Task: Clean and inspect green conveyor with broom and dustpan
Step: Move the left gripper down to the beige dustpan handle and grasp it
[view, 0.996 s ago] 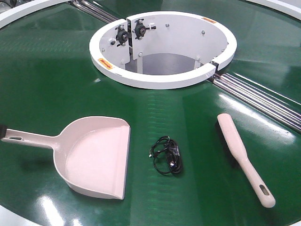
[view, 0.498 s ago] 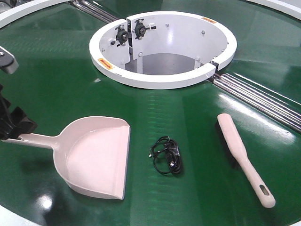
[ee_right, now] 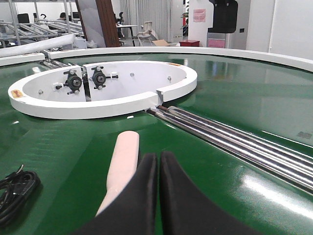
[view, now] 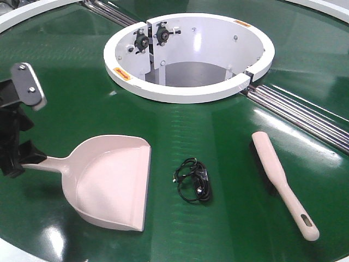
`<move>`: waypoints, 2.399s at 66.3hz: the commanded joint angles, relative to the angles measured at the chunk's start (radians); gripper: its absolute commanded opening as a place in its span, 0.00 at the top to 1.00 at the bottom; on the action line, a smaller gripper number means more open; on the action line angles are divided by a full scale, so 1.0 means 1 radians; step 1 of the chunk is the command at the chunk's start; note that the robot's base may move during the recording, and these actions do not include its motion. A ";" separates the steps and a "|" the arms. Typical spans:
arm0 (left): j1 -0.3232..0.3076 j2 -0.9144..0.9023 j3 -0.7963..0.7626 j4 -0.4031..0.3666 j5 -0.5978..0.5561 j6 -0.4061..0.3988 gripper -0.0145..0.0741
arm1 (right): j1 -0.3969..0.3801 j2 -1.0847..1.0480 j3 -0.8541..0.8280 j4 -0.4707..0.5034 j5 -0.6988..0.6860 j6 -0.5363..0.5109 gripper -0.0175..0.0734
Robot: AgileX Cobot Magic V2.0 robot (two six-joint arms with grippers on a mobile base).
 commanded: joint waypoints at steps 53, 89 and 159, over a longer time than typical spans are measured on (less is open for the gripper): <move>-0.049 0.215 -0.031 0.086 -0.110 0.353 0.26 | -0.003 -0.012 0.020 -0.003 -0.076 -0.007 0.82; -0.049 0.320 -0.032 0.125 -0.148 0.349 0.38 | -0.003 -0.012 0.020 -0.003 -0.076 -0.007 0.82; -0.159 0.273 -0.139 0.233 -0.026 0.132 0.85 | -0.003 -0.012 0.020 -0.003 -0.076 -0.007 0.82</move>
